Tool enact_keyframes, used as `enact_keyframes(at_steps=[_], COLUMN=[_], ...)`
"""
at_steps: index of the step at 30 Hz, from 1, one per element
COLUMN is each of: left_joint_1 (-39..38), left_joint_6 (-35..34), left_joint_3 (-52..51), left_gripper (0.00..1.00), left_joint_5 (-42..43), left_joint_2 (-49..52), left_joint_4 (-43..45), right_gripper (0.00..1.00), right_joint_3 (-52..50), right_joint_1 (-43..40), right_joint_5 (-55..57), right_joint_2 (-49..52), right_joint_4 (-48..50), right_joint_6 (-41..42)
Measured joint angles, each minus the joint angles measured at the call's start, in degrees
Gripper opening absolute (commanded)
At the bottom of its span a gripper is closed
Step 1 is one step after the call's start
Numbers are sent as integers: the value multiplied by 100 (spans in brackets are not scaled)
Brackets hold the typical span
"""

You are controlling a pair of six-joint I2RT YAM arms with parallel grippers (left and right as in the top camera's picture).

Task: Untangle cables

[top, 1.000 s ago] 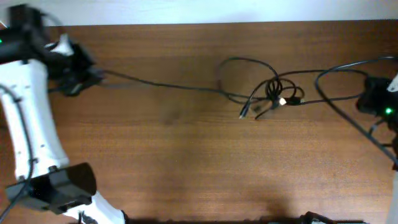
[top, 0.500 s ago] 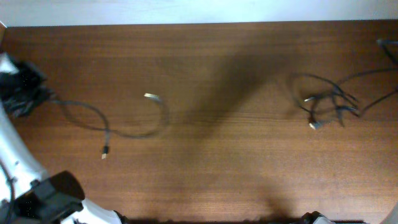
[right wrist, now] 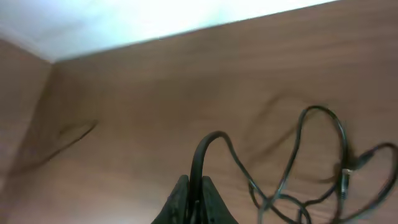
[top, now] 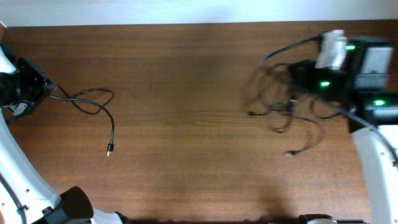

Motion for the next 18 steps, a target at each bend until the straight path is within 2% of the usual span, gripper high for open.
enact_keyframes(at_steps=[5, 9, 11, 13, 18], left_joint_1=[0, 0, 0, 0, -48], left_joint_6=[0, 0, 2, 22, 111], left_joint_3=[0, 0, 0, 0, 0], left_gripper=[0, 0, 0, 0, 0], left_joint_5=[-2, -4, -2, -2, -2], left_joint_2=[0, 0, 0, 0, 0], left_joint_4=[-2, -15, -61, -129, -199], right_gripper=[4, 4, 4, 4, 4], right_joint_3=[0, 2, 2, -33, -188], right_joint_1=[2474, 3912, 4341, 4417, 4304], right_joint_5=[623, 1517, 2247, 2774, 3206], right_joint_2=[0, 46, 256, 730, 1989], right_joint_4=[4, -291, -282, -190, 308], right_joint_6=[63, 70, 72, 74, -33])
